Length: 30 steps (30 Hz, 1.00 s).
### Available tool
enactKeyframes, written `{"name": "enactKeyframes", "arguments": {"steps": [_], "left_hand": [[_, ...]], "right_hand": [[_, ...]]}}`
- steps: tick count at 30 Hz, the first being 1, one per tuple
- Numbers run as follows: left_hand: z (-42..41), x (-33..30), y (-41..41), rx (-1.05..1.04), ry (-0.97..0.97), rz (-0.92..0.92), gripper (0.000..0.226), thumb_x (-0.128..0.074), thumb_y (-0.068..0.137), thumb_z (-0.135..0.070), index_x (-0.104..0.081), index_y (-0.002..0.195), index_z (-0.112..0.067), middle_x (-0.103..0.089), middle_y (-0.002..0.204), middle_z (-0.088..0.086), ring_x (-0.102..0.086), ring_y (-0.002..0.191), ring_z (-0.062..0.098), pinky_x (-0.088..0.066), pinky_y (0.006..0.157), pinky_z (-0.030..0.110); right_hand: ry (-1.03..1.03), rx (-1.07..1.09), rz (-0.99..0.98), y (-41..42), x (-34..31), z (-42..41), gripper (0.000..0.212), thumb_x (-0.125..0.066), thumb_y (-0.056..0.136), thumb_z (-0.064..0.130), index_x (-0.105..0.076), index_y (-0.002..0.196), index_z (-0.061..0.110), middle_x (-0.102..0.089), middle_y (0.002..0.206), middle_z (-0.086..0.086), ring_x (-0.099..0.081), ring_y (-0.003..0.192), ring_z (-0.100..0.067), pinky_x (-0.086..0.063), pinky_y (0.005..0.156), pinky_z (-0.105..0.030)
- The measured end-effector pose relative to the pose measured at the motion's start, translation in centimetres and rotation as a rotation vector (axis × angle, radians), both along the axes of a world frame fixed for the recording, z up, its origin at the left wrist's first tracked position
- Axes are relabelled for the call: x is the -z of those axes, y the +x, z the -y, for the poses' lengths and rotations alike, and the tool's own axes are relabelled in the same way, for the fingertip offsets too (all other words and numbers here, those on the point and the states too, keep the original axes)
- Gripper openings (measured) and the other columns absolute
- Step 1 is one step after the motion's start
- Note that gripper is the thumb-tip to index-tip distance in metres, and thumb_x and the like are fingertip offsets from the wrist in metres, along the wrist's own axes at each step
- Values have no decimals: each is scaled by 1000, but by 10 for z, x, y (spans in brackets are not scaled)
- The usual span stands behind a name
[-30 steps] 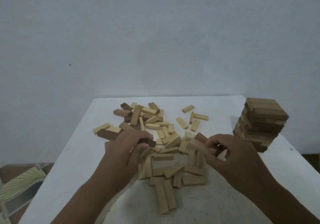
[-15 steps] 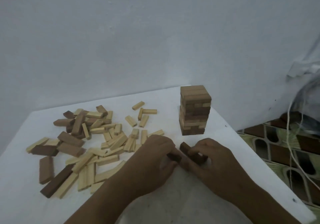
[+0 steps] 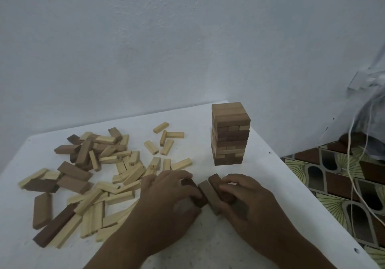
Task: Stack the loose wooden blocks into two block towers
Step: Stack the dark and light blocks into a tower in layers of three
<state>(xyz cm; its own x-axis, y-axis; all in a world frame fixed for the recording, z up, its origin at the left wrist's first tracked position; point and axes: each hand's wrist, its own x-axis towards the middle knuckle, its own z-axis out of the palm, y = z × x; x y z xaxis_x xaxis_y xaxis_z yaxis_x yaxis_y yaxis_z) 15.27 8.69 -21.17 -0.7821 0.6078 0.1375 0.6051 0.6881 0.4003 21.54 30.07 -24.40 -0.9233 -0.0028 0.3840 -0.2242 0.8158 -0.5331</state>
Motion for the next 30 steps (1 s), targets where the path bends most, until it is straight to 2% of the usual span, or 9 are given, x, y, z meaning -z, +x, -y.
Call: {"name": "enactKeyframes", "arguments": {"steps": [4,6,9,14,17,19,22,26,30], "left_hand": [[-1,-5,3,5,-13,41,41,-49,75,-70,-63,108,-49,-39,137,-32,-30,132,-5,-13,114,38],[-4,-8,5,40,-6,74,31,-58,81,-60,-65,105,-43,-39,137,-31,-28,132,-6,-10,116,36],[-5,-10,7,80,40,100,22,-64,81,-51,-68,99,-39,-43,137,-25,-31,132,-3,-12,117,39],[-3,-7,8,52,-24,108,26,-66,83,-53,-62,104,-39,-37,141,-25,-24,136,-1,-8,117,35],[-3,-7,8,63,-6,102,26,-66,83,-54,-62,104,-39,-43,137,-25,-30,131,-1,-9,116,33],[-3,-7,7,70,12,95,30,-64,79,-58,-63,102,-38,-48,135,-24,-35,129,0,-11,113,31],[-5,-9,7,81,-2,82,39,-57,73,-59,-62,103,-35,-54,127,-23,-43,122,3,-19,110,31],[-9,-11,5,66,-28,121,42,-55,72,-59,-54,108,-38,-55,117,-21,-44,112,3,-25,108,32],[-8,-12,1,41,41,187,47,-68,68,-57,-45,104,-39,-54,112,-17,-40,105,-2,-29,101,30]], "right_hand": [[14,-67,-18,1,-4,0,66,-31,90,70,-73,105,21,-56,107,21,-39,108,12,-16,91,10],[32,-85,-6,2,-6,3,56,-40,89,64,-74,100,22,-63,103,17,-37,107,19,-10,91,11],[47,-114,1,1,-7,3,42,-54,79,53,-76,97,22,-70,99,10,-39,99,12,-15,91,11],[-18,-134,13,2,-7,1,35,-68,70,53,-75,95,30,-48,107,40,-42,104,25,-22,84,12],[-66,-152,97,-1,-8,-4,27,-71,68,55,-68,92,43,-43,121,41,-45,111,18,-35,87,3],[-22,-179,170,-5,-14,-4,26,-72,69,54,-59,92,51,-36,126,43,-42,111,20,-35,92,-1],[10,-232,325,-12,-25,-3,49,-76,75,46,-39,103,61,-34,104,54,-39,96,28,-25,87,7],[10,-272,368,-23,-32,-2,45,-80,72,45,-46,99,56,-55,85,31,-53,87,6,-45,68,-6],[-78,-291,377,-28,-35,-6,52,-85,66,39,-50,103,45,-60,72,10,-57,69,-7,-50,57,-17]]}}
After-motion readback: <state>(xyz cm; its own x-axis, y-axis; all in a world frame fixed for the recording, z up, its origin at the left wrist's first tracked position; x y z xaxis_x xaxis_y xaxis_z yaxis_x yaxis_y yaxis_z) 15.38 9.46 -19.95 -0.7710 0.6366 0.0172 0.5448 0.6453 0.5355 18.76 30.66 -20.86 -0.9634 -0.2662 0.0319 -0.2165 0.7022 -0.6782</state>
